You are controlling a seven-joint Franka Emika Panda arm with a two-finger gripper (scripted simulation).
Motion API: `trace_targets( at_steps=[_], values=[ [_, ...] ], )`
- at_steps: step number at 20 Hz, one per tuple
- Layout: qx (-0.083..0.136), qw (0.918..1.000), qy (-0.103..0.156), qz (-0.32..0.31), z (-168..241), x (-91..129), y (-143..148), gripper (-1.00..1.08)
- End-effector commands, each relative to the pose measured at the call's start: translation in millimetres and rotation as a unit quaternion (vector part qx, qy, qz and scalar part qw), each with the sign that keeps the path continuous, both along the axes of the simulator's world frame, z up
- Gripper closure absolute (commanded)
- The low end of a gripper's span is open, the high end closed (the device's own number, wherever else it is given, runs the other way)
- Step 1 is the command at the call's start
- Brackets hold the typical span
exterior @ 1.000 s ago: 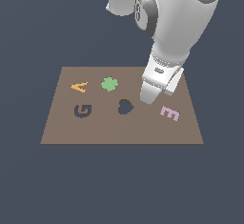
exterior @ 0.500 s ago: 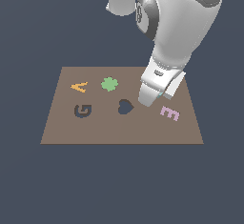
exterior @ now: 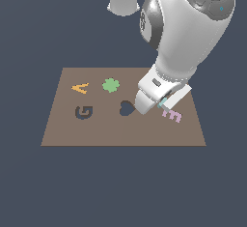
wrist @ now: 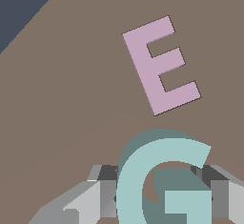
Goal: Insert a designated object into the corresponding slot on a board.
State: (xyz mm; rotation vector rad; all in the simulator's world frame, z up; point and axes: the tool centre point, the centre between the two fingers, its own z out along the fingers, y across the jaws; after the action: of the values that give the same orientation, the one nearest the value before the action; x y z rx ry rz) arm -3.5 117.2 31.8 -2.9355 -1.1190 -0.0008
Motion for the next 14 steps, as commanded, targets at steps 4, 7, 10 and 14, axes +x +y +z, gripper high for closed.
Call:
trace_targets(
  at_steps=[4, 7, 10, 14],
  values=[
    [0.000, 0.9943, 0.000, -0.106, 1.2, 28.0, -8.2, 1.08],
    [0.000, 0.9843, 0.000, -0.176, 1.9, 45.4, -17.0, 1.08],
    [0.000, 0.9684, 0.000, -0.250, 2.5, 62.4, -29.0, 1.08],
    [0.001, 0.9385, 0.000, -0.345, 3.4, 81.9, -48.9, 1.08]
  ],
)
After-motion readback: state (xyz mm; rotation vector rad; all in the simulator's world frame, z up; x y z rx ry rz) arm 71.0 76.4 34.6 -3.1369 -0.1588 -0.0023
